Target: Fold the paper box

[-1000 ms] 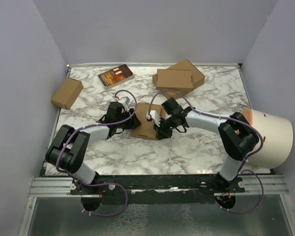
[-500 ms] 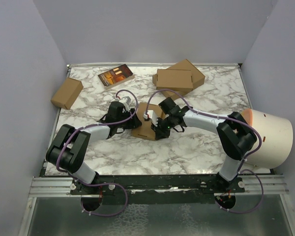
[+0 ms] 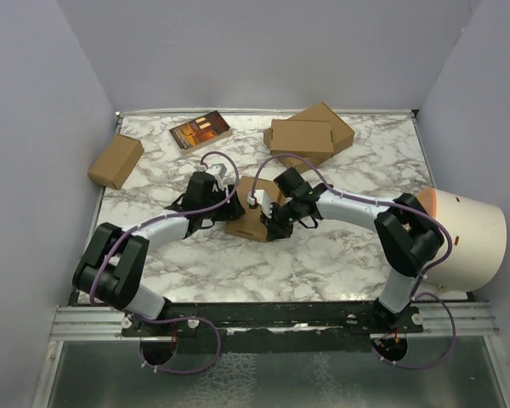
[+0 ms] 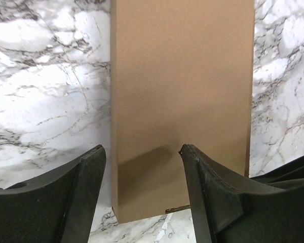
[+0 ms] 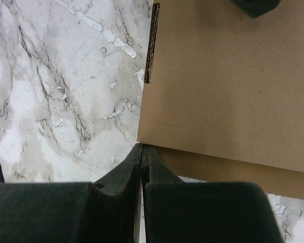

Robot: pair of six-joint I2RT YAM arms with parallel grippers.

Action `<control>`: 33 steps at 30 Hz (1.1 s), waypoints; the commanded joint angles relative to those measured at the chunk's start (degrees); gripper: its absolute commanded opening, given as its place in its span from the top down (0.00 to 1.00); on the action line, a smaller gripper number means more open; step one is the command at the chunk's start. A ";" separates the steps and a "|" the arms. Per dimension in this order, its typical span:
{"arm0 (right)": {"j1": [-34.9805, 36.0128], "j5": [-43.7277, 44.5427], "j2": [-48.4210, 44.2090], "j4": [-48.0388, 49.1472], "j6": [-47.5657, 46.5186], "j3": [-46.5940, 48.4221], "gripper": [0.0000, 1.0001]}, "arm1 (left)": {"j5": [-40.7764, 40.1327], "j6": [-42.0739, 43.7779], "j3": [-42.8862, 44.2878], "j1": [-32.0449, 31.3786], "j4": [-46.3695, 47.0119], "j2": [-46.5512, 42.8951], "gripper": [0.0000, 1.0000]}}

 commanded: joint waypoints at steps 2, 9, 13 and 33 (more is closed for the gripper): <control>0.38 -0.49 1.13 1.60 0.36 1.62 0.99 | -3.64 0.89 0.31 -0.29 -1.88 -5.07 0.35; 0.38 -0.62 1.63 1.44 0.27 1.88 0.99 | -2.19 -0.22 -3.41 -1.24 -1.99 -9.76 0.39; 0.38 -0.81 1.81 1.22 0.38 2.06 0.99 | -7.60 1.14 -8.59 -6.44 0.82 -15.43 0.41; 0.38 -1.28 2.62 1.02 0.96 2.94 0.99 | -28.29 32.80 -36.72 -37.00 42.11 -31.23 0.33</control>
